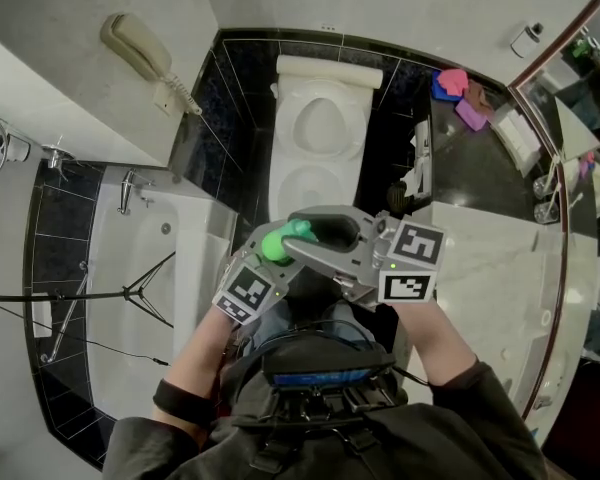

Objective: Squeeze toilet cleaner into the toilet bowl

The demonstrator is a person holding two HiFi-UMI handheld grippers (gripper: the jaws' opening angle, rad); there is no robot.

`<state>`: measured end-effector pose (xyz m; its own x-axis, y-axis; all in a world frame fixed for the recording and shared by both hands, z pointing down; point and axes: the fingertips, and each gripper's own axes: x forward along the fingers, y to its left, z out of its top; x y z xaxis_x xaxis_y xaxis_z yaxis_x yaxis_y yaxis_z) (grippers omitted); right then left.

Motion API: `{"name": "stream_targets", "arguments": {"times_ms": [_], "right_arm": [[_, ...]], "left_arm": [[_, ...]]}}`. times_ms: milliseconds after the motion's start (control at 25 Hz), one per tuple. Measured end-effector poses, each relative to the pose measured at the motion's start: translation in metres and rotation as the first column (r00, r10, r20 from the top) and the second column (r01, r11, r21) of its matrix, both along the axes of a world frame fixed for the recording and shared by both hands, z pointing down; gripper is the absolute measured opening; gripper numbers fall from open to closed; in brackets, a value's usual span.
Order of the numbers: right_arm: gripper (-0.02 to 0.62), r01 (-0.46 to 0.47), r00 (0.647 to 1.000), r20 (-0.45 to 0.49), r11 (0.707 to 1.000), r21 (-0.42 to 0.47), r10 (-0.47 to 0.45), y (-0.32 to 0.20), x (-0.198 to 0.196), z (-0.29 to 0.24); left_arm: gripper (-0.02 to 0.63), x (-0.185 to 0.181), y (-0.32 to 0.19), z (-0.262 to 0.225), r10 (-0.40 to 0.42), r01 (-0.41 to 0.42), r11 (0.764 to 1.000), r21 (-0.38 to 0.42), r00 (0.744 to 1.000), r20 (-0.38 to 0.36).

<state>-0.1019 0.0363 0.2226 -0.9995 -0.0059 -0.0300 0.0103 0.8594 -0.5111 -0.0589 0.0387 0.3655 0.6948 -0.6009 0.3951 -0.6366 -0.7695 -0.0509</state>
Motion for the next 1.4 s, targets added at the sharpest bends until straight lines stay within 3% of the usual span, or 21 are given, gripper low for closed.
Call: {"name": "stream_targets", "arguments": {"times_ms": [120, 280, 480, 600, 720, 880, 1000, 1120, 1200, 1320, 1400], "right_arm": [[0.144, 0.070, 0.997, 0.019, 0.991, 0.114, -0.072, 0.013, 0.002, -0.006], [0.147, 0.149, 0.986, 0.025, 0.948, 0.279, -0.162, 0.028, 0.007, -0.013], [0.149, 0.247, 0.962, -0.001, 0.867, 0.432, -0.273, 0.051, 0.011, -0.021], [0.150, 0.262, 0.956, -0.011, 0.831, 0.491, -0.294, 0.053, 0.013, -0.021], [0.152, 0.250, 0.961, -0.020, 0.840, 0.482, -0.275, 0.050, 0.013, -0.018], [0.170, 0.214, 0.972, -0.007, 0.876, 0.432, -0.234, 0.044, 0.011, -0.017], [0.207, 0.199, 0.975, 0.028, 0.918, 0.344, -0.222, 0.040, 0.009, -0.018], [0.270, 0.151, 0.982, 0.072, 0.958, 0.245, -0.174, 0.032, 0.004, -0.021], [0.267, 0.081, 0.993, 0.073, 0.977, 0.198, -0.097, 0.017, 0.001, -0.016], [0.267, 0.008, 0.999, 0.037, 0.997, 0.079, -0.011, -0.001, 0.000, -0.004], [0.265, -0.024, 1.000, 0.009, 1.000, -0.006, 0.024, -0.009, 0.001, 0.001]], "left_arm": [[0.193, 0.011, 0.023, -0.003, 0.156, -0.158, 0.986, -0.053, 0.986, -0.055], [0.193, 0.017, 0.044, -0.007, 0.300, -0.306, 0.948, -0.089, 0.951, -0.078], [0.193, 0.021, 0.062, -0.011, 0.415, -0.424, 0.899, -0.112, 0.905, -0.092], [0.193, 0.022, 0.063, -0.013, 0.433, -0.441, 0.891, -0.108, 0.897, -0.089], [0.193, 0.021, 0.058, -0.011, 0.404, -0.410, 0.907, -0.095, 0.911, -0.078], [0.193, 0.021, 0.053, -0.010, 0.374, -0.379, 0.922, -0.078, 0.924, -0.077], [0.193, 0.019, 0.044, -0.010, 0.330, -0.333, 0.941, -0.055, 0.942, -0.060], [0.193, 0.012, 0.028, -0.010, 0.228, -0.228, 0.974, -0.011, 0.973, -0.033], [0.193, 0.008, 0.016, -0.007, 0.142, -0.142, 0.990, 0.029, 0.990, -0.005], [0.193, 0.000, -0.002, -0.003, -0.008, 0.006, 0.997, 0.081, 1.000, 0.024], [0.193, -0.008, -0.013, 0.007, -0.117, 0.112, 0.989, 0.097, 0.992, 0.046]]}}
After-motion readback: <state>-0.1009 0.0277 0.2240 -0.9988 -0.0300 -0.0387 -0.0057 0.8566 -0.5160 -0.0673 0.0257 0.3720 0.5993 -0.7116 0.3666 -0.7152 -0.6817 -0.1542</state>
